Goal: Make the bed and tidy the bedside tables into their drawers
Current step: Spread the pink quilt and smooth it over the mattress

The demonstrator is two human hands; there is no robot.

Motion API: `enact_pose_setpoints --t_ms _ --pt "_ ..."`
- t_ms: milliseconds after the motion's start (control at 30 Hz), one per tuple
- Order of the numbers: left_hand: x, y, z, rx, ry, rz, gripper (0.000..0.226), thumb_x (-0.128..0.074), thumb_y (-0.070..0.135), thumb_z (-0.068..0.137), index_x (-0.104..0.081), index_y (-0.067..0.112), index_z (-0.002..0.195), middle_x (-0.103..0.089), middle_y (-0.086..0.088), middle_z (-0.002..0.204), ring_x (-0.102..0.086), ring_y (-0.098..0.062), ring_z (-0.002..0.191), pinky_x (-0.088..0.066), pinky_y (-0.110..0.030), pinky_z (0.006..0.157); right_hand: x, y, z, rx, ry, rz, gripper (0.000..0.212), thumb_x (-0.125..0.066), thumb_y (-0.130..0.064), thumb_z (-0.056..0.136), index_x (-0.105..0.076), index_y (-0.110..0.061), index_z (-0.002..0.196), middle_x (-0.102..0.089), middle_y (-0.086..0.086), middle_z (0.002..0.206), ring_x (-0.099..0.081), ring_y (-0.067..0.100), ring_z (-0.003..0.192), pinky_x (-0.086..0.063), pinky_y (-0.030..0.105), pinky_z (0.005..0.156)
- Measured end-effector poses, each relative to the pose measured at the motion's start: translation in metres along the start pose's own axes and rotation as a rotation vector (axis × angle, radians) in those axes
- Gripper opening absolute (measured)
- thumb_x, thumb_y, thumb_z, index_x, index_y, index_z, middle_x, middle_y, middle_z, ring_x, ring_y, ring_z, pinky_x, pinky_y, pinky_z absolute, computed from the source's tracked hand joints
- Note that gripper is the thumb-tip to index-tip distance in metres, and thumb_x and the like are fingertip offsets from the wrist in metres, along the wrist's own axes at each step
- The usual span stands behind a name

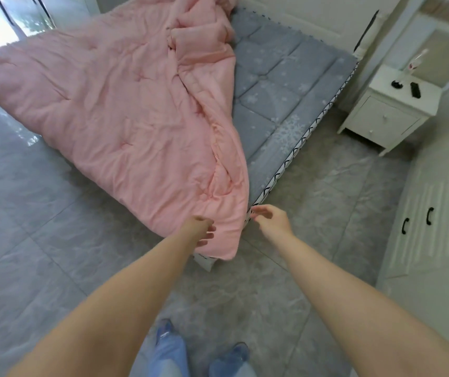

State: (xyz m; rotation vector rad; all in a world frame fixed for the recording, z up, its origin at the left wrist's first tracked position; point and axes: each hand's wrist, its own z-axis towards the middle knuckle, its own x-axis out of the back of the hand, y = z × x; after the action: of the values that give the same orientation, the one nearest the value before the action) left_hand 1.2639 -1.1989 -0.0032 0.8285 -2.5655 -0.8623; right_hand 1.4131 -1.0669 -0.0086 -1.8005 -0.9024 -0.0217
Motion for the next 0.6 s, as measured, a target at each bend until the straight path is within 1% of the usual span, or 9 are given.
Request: enact_pose_setpoints --t_ms 100,167,233,300,367,433,500,600 --pt "-0.007 0.018 -0.006 -0.058 0.016 -0.004 0.024 -0.050 0.014 0.096 -0.061 0.010 0.117 -0.066 -0.006 0.101 -0.062 -0.017 0.083 -0.048 -0.028 0.071 0.014 -0.012 0.009 0.002 -0.034 0.031 0.026 -0.056 -0.013 0.074 -0.072 -0.031 0.082 -0.075 -0.014 0.080 -0.068 0.011 0.093 -0.054 0.036 0.089" --pt "-0.011 0.024 -0.006 -0.069 0.020 -0.004 0.024 -0.050 0.014 0.096 -0.062 0.010 0.116 -0.067 -0.005 0.102 -0.062 -0.018 0.085 -0.049 -0.029 0.075 0.017 -0.020 0.014 0.000 -0.055 0.039 0.030 -0.052 -0.015 0.068 -0.072 -0.031 0.082 -0.075 -0.014 0.079 -0.068 0.013 0.095 -0.054 0.038 0.091" --pt "-0.013 0.030 -0.002 -0.072 0.021 -0.005 0.023 -0.051 0.014 0.095 -0.062 0.010 0.115 -0.068 -0.005 0.103 -0.064 -0.019 0.088 -0.051 -0.032 0.080 0.018 -0.029 0.022 0.003 -0.058 0.047 0.030 -0.051 -0.014 0.066 -0.072 -0.031 0.079 -0.075 -0.014 0.078 -0.068 0.015 0.095 -0.055 0.039 0.090" --pt "-0.013 0.040 0.004 -0.069 0.019 -0.006 0.023 -0.051 0.013 0.095 -0.062 0.011 0.115 -0.069 -0.005 0.104 -0.065 -0.019 0.090 -0.051 -0.034 0.085 0.018 -0.040 0.033 0.008 -0.059 0.056 0.029 -0.051 -0.011 0.071 -0.072 -0.030 0.077 -0.075 -0.013 0.078 -0.068 0.016 0.094 -0.055 0.036 0.086" --pt "-0.011 0.052 0.014 -0.071 0.014 -0.008 0.024 -0.051 0.013 0.094 -0.062 0.011 0.115 -0.068 -0.004 0.104 -0.066 -0.019 0.091 -0.052 -0.035 0.086 0.016 -0.053 0.046 0.016 -0.066 0.066 0.030 -0.050 -0.006 0.077 -0.071 -0.028 0.079 -0.074 -0.011 0.081 -0.068 0.015 0.091 -0.054 0.033 0.080" --pt "-0.007 0.066 0.024 -0.081 -0.019 0.022 0.025 -0.053 0.013 0.093 -0.062 0.011 0.116 -0.068 -0.004 0.105 -0.065 -0.019 0.092 -0.052 -0.034 0.083 0.016 -0.063 0.060 0.012 -0.060 0.062 0.031 -0.050 -0.004 0.079 -0.071 -0.027 0.081 -0.074 -0.010 0.083 -0.067 0.012 0.090 -0.053 0.032 0.081" --pt "-0.005 0.092 0.040 -0.123 -0.106 0.129 0.025 -0.054 0.015 0.092 -0.062 0.014 0.117 -0.068 -0.003 0.110 -0.065 -0.019 0.095 -0.052 -0.031 0.080 0.019 -0.072 0.075 0.002 -0.046 0.047 0.030 -0.052 -0.006 0.078 -0.072 -0.027 0.083 -0.074 -0.009 0.086 -0.067 0.012 0.090 -0.053 0.032 0.085" --pt "-0.007 0.129 0.066 -0.160 -0.194 0.201 0.024 -0.055 0.016 0.092 -0.063 0.016 0.115 -0.069 -0.003 0.112 -0.064 -0.018 0.093 -0.052 -0.033 0.086 0.028 -0.085 0.102 0.003 -0.056 -0.013 0.024 -0.057 -0.012 0.078 -0.072 -0.031 0.082 -0.074 -0.005 0.094 -0.067 0.014 0.099 -0.053 0.035 0.090"
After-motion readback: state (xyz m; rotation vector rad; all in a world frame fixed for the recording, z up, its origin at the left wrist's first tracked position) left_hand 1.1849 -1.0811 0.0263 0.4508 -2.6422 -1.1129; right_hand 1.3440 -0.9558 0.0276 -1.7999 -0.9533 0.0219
